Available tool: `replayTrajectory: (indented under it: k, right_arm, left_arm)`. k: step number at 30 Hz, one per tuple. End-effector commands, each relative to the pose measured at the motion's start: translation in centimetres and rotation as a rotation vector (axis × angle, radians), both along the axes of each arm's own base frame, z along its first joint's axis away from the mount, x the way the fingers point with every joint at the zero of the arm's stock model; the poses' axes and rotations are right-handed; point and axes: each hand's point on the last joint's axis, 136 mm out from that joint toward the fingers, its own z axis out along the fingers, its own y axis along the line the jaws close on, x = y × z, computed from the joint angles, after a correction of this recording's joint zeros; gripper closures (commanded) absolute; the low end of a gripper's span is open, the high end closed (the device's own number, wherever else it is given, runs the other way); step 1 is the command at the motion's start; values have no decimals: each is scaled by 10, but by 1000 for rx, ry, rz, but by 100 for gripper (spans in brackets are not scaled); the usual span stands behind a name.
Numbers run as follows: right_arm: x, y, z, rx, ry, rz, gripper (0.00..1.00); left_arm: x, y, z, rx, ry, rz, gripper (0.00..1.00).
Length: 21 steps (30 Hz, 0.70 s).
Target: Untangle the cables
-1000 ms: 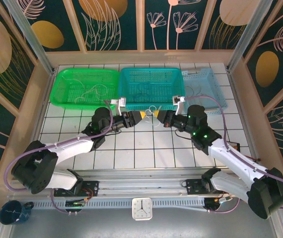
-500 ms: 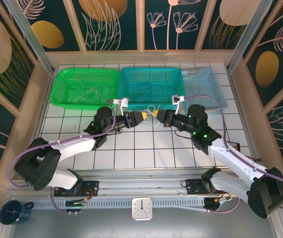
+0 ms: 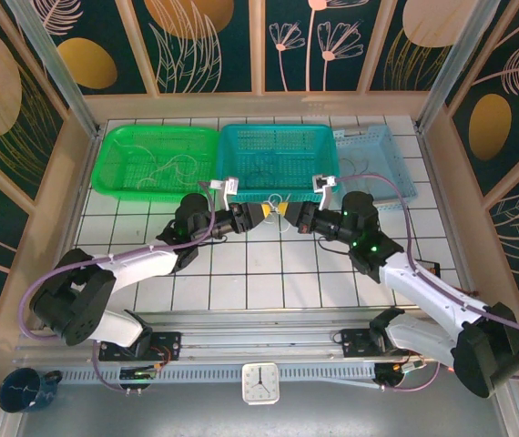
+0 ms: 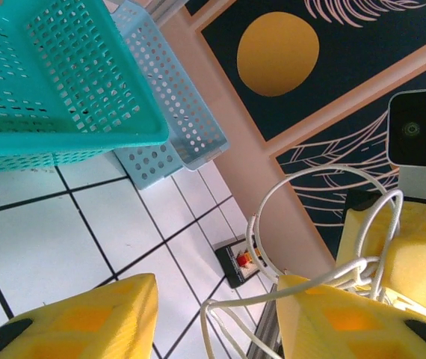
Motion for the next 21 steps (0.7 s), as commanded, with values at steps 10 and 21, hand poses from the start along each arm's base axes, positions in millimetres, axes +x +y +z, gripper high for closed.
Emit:
replayTrajectory:
  k: [10,21]
  right_arm:
    - [1,6,24,41,-51,16,100]
    - [12,0,10,-5,-27,-50,100]
  left_arm:
    - [-5,-4,31,-58,-135,-35,53]
    - [-10,3,44,-83,-177,-16,100]
